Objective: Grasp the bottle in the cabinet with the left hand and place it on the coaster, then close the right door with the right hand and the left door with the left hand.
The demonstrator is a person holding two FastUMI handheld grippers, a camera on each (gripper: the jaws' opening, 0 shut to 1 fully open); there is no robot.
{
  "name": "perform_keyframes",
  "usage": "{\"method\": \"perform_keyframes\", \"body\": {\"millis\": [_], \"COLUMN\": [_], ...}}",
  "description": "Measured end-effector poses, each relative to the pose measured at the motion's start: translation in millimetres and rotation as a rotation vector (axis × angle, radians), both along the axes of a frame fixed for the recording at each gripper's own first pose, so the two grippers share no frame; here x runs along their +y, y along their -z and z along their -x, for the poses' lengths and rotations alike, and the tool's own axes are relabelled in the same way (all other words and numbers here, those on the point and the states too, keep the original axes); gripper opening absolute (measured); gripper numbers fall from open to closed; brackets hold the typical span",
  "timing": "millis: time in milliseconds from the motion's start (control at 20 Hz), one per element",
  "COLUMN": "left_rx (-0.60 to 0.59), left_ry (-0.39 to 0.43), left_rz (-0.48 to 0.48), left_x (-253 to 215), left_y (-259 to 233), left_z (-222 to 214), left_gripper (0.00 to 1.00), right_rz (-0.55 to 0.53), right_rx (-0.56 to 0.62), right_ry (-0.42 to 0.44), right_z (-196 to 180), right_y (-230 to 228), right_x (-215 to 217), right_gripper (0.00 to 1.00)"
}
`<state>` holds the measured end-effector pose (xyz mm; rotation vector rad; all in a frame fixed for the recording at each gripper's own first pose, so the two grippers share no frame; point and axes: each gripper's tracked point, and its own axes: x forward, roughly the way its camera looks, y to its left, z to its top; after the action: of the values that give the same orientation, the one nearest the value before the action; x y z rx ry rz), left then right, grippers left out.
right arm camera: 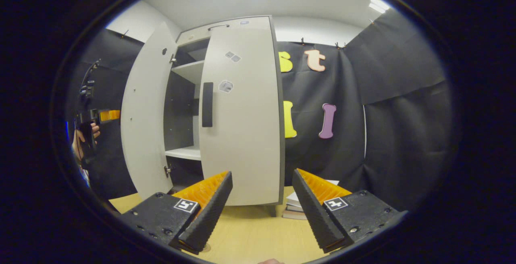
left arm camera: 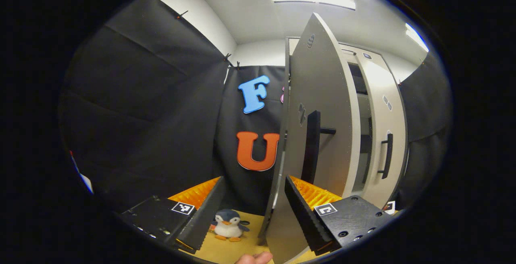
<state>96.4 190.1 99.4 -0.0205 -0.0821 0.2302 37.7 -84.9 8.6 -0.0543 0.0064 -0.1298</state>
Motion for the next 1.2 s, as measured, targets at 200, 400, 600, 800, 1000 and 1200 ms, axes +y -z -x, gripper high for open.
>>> {"method": "perform_keyframes", "body": {"millis": [200,400,600,800,1000,1200], "left_rx": [0.005,0.012,0.004,0.025,0.048,0.110], "left_ry": [0.150,0.177,0.184,0.174,0.109,0.062], "left_rz": [0.023,-0.003,-0.029,0.004,0.058,0.086], "left_x": [-42.4,-54.3,-62.2,-68.2,-72.2,-73.9], "left_y": [4.8,11.2,10.7,26.2,62.8,111.1], "left_z": [-21.3,-23.9,-17.4,5.0,31.3,56.3], "left_gripper": [0.99,0.99,0.99,0.99,0.95,0.95], "right_rz": [0.017,0.005,-0.007,-0.017,-0.024,-0.025], "right_rx": [0.021,0.017,0.014,0.003,0.010,0.018], "right_ry": [0.045,0.075,0.073,0.047,0.018,-0.015], "right_z": [10.2,16.8,18.9,15.5,9.8,4.8], "right_y": [3.0,2.3,1.2,0.2,0.1,-2.0], "right_x": [-12.9,-20.5,-17.4,-9.1,0.2,10.1], "right_gripper": [0.98,0.98,0.98,0.98,0.99,0.98]}}
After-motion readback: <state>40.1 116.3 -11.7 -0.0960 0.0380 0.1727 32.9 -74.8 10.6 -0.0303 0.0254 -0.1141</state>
